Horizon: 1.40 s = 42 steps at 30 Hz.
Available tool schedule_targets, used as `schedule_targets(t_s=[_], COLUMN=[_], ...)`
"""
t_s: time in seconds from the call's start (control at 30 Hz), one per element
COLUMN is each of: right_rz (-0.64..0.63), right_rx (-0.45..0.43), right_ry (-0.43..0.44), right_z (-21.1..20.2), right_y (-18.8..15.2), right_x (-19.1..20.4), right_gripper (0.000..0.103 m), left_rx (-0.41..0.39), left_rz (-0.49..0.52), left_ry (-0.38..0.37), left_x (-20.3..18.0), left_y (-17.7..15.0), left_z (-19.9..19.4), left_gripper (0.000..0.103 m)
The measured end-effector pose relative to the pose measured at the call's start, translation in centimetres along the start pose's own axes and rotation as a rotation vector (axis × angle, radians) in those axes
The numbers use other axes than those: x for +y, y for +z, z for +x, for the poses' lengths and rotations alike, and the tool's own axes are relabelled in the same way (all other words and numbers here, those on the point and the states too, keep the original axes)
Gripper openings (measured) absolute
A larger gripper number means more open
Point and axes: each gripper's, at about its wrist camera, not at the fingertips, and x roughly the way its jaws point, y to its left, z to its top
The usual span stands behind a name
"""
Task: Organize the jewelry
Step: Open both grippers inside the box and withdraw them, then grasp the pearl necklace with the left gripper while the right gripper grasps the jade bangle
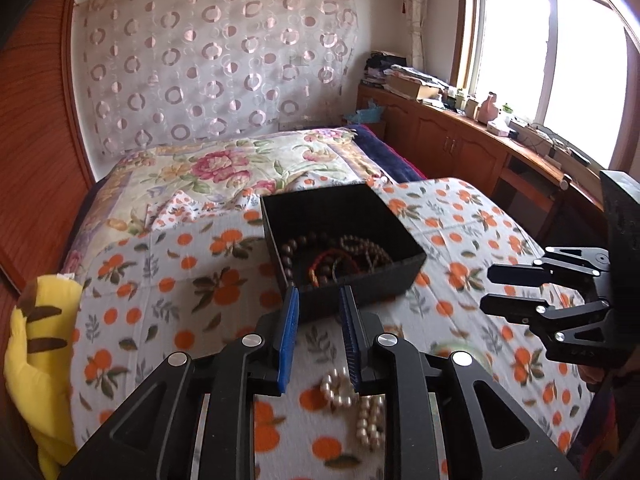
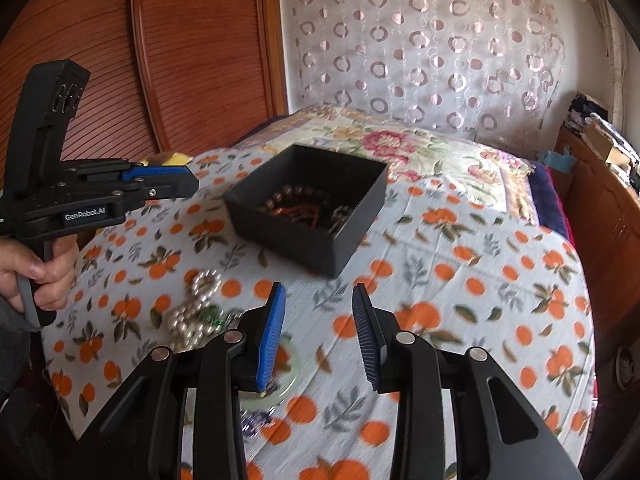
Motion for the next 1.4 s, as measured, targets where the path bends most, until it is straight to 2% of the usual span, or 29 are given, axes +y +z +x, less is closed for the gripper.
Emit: schedule_targets(t_s=[0.2,0.3,0.6,0.67,0.77,0.8,1.1,1.4], right_rz=[-0.018,-0.016,0.003,0.008,0.011,0.014,0.016,0.013], right_rx=[0.046,0.066,0.114,0.123,0.133,0.136,0.135,0.139], right_ry=[0.024,0.033,0.039,0.033,0.020,0.008,-0.006,-0.004], right_z=[0.9,1.3,2.7,3.0,3.2,3.3,3.2,3.3], right_y=[-1.6,-2.1,-2.8,-2.8,-2.9,-2.9,-2.9,-3.0], right_x=[1.0,1.1,0.9,0.7,0.3,0.1,-0.6,-0.6], right_gripper=[0.037,0.033,0.031,0.028,0.010,0.008,0.008,0.009], left_rx=[0.033,0.047,0.111,0.122,0.132,0.135,0.178,0.201], left_rz=[-0.005,-0.008,-0.011,-0.008,-0.006,-0.006,-0.010,-0.002], left_ry=[-0.008,-0.011,-0.018,-0.023,-0.030,-0.032,-0.063,-0.056], left_x=[0.0,0.2,0.4,0.2,0.0,0.0,-0.3,-0.3], left_y=[-2.1,-2.9,-4.7,-4.9,-5.0,-5.0,-5.2,-5.1], left_z=[-0.2,-0.1,1.7,2.1,2.5,2.6,4.0,5.0], left_gripper=[0.020,0.020,0.020,0.020,0.020,0.020,0.020,0.020])
